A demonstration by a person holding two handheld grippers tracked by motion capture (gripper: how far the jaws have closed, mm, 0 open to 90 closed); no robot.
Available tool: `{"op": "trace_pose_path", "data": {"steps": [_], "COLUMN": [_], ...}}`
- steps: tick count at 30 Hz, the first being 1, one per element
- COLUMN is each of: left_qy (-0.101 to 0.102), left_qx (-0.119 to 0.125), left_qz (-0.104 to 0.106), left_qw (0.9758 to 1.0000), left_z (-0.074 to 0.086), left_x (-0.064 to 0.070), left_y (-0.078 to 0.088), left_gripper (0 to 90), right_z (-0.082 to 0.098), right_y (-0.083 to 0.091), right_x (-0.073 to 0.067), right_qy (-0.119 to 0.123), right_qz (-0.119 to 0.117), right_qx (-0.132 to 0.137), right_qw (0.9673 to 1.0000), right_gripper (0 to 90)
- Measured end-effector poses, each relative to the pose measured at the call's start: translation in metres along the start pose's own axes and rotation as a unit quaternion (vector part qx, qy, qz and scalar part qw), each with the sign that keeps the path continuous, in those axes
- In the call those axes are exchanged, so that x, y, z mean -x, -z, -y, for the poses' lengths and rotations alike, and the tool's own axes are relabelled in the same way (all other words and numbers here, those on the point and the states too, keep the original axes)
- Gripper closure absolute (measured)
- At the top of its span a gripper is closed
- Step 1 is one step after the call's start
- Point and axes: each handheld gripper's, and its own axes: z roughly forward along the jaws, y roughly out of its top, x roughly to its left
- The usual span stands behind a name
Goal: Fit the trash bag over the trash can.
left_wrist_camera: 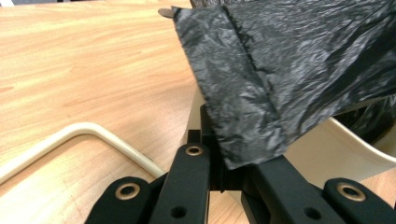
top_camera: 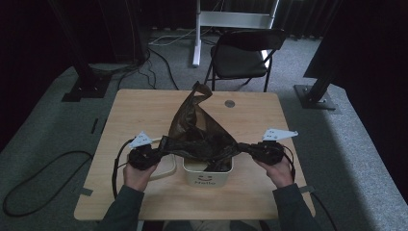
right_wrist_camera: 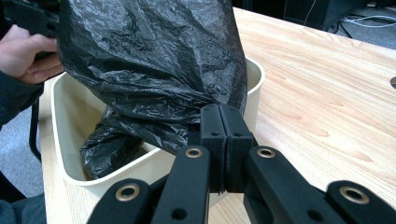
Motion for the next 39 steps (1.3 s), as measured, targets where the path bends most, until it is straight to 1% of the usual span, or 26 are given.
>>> {"op": "trace_pose_path", "data": {"steps": [2, 6, 11, 14, 17, 20, 22, 23, 25, 27, 30, 33, 35, 39], "left_qy": [0.000, 0.004, 0.002, 0.005, 0.004, 0.012, 0.012, 0.015, 0.022, 0.035, 0.045, 0.048, 0.043, 0.037], "left_qx": [-0.006, -0.018, -0.031, -0.038, -0.038, -0.037, -0.033, -0.029, -0.024, -0.016, -0.003, 0.010, 0.017, 0.031], "left_qz": [0.001, 0.007, 0.015, 0.019, 0.020, 0.024, 0.023, 0.021, 0.012, 0.010, 0.002, -0.007, -0.013, -0.018], "left_qw": [1.0000, 0.9998, 0.9994, 0.9991, 0.9991, 0.9990, 0.9991, 0.9992, 0.9994, 0.9992, 0.9990, 0.9988, 0.9988, 0.9987], "left_z": [0.002, 0.007, 0.010, 0.011, 0.012, 0.012, 0.012, 0.012, 0.012, 0.014, 0.015, 0.014, 0.012, 0.006], "left_x": [0.000, -0.001, 0.001, 0.003, 0.003, 0.001, 0.001, 0.000, -0.004, -0.010, -0.015, -0.018, -0.019, -0.019], "left_y": [-0.002, -0.008, -0.017, -0.021, -0.023, -0.022, -0.020, -0.019, -0.015, -0.010, -0.001, 0.009, 0.015, 0.024], "left_gripper": [90.0, 90.0, 90.0, 90.0, 90.0, 90.0, 90.0, 90.0, 86.7, 83.5, 79.5, 75.1, 73.1, 70.5], "right_z": [0.001, 0.005, 0.012, 0.013, 0.013, 0.014, 0.014, 0.014, 0.014, 0.013, 0.012, 0.012, 0.011, 0.011], "right_y": [0.001, -0.001, -0.005, -0.007, -0.008, -0.007, -0.006, -0.006, -0.005, -0.003, -0.002, -0.002, -0.002, -0.002], "right_x": [0.001, 0.002, 0.002, 0.002, 0.002, 0.002, 0.003, 0.003, 0.003, 0.003, 0.004, 0.003, 0.003, 0.003], "right_qy": [-0.003, -0.006, -0.012, -0.013, -0.012, -0.014, -0.016, -0.015, -0.014, -0.014, -0.012, -0.010, -0.008, -0.008], "right_qz": [0.000, 0.002, -0.007, -0.010, -0.012, -0.015, -0.016, -0.015, -0.013, -0.013, -0.012, -0.012, -0.012, -0.012], "right_qx": [0.000, -0.009, -0.017, -0.020, -0.022, -0.022, -0.019, -0.018, -0.019, -0.017, -0.015, -0.016, -0.017, -0.017], "right_qw": [1.0000, 0.9999, 0.9998, 0.9997, 0.9996, 0.9995, 0.9996, 0.9996, 0.9996, 0.9997, 0.9997, 0.9998, 0.9998, 0.9998], "right_gripper": [89.4, 89.4, 89.4, 89.4, 89.4, 89.3, 89.3, 89.3, 89.3, 89.3, 89.3, 89.3, 89.3, 89.3]}}
